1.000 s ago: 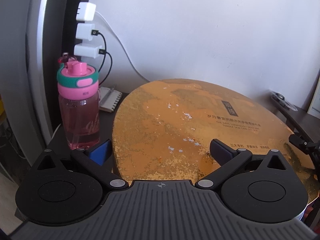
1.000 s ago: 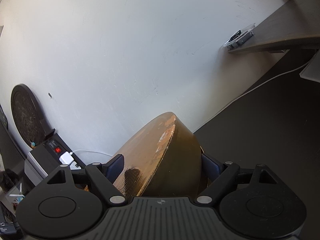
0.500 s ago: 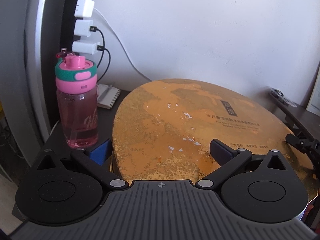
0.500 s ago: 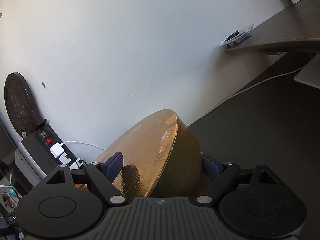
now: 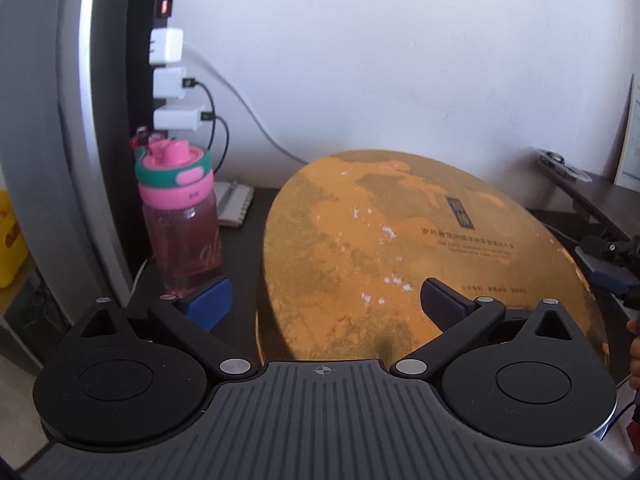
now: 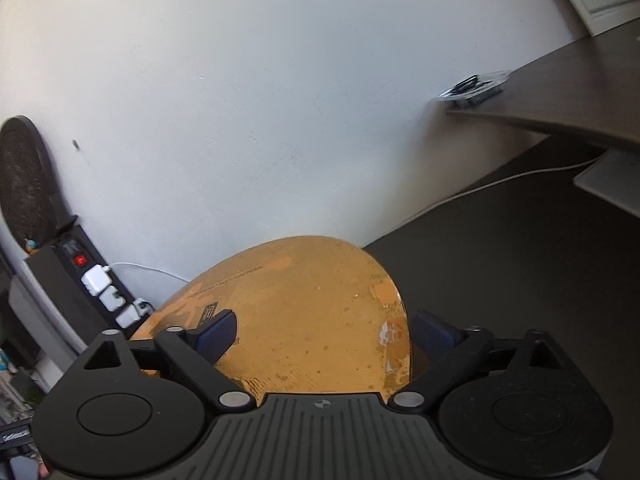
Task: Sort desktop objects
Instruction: 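Tilt the gold lid flat over the box with both tools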
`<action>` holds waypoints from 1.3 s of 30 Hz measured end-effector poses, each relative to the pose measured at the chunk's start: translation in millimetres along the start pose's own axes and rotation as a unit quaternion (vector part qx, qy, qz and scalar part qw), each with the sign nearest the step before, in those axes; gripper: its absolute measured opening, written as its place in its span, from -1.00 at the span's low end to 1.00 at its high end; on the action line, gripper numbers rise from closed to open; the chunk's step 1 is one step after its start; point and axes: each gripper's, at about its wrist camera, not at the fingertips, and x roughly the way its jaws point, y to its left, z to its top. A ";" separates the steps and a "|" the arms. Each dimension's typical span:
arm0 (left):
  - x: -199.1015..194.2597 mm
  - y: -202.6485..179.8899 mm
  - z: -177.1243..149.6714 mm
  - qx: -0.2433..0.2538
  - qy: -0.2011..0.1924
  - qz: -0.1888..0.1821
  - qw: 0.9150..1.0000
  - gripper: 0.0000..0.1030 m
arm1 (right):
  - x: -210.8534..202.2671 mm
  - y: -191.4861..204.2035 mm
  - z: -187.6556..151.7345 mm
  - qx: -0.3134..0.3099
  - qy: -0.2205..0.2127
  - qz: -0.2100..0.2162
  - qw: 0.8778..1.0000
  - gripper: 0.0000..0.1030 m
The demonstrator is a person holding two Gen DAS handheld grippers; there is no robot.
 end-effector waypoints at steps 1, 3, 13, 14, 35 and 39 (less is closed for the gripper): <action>-1.4 5.3 -1.3 -0.015 0.008 -0.006 1.000 1.00 | -4.4 2.9 1.0 -0.003 -0.003 -0.005 1.000 0.92; -4.3 14.7 -3.9 -0.034 0.020 -0.001 0.999 1.00 | -15.1 9.0 2.3 -0.004 -0.006 -0.012 1.000 0.92; -1.4 33.1 -2.9 -0.063 0.079 0.038 0.994 1.00 | -51.2 35.3 -18.6 -0.003 0.040 -0.085 0.996 0.95; 0.9 32.6 -2.3 -0.070 0.082 0.017 0.994 1.00 | -51.8 35.5 -20.8 0.006 0.044 -0.079 0.996 0.95; 42.2 26.1 -0.8 -0.099 0.108 -0.076 0.986 0.98 | 4.0 -3.2 -18.3 0.105 0.111 -0.040 0.987 0.77; 42.8 24.2 -0.9 -0.093 0.109 -0.077 0.987 0.99 | 7.0 -1.9 -19.4 0.103 0.114 -0.036 0.988 0.76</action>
